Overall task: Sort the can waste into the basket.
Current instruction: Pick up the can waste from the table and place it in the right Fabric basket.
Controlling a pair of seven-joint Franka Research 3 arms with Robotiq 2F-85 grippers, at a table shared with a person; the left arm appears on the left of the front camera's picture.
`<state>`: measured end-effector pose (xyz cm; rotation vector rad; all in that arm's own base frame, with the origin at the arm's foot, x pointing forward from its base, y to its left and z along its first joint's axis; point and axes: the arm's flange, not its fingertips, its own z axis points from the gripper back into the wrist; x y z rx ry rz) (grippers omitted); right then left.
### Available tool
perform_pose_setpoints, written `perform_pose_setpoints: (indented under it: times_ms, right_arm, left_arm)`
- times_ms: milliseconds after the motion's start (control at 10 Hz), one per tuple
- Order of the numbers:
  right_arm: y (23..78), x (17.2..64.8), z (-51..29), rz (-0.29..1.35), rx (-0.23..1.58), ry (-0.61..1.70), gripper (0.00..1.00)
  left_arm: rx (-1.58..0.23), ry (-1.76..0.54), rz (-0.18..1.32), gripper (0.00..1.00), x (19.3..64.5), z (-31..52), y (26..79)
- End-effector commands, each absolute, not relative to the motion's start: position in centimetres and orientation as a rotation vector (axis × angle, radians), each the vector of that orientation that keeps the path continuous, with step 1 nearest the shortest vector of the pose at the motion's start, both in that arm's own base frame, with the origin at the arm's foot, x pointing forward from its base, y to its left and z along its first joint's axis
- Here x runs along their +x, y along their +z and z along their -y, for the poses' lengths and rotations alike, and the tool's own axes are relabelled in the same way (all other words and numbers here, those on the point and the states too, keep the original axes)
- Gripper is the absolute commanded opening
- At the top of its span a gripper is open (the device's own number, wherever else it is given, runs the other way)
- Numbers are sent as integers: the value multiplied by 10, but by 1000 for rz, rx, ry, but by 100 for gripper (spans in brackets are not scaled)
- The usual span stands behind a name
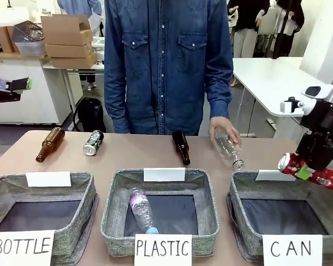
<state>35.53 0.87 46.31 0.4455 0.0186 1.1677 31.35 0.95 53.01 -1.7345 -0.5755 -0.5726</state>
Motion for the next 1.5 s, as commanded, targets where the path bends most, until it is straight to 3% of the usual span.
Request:
perform_pose_setpoints:
  times_ms: [0,200,300,1200,1300,1400]
  right_arm:
    - [466,362,-8,9,440,1177,0]
    - [467,362,-9,14,416,1178,0]
    - [467,362,-8,10,411,1174,100]
    - [464,366,-3,1,478,1069,100]
    - [466,369,-1,-11,525,1028,100]
    - [478,376,2,-96,740,784,100]
  left_arm:
    - [-1751,-588,596,100,314,-8,532]
    - [-1751,-588,596,100,314,-8,532]
    - [-1751,-588,596,100,314,-8,532]
    - [-1751,-588,596,100,314,-8,532]
    - [-1751,-588,596,100,314,-8,532]
    - [-1751,-588,596,100,314,-8,532]
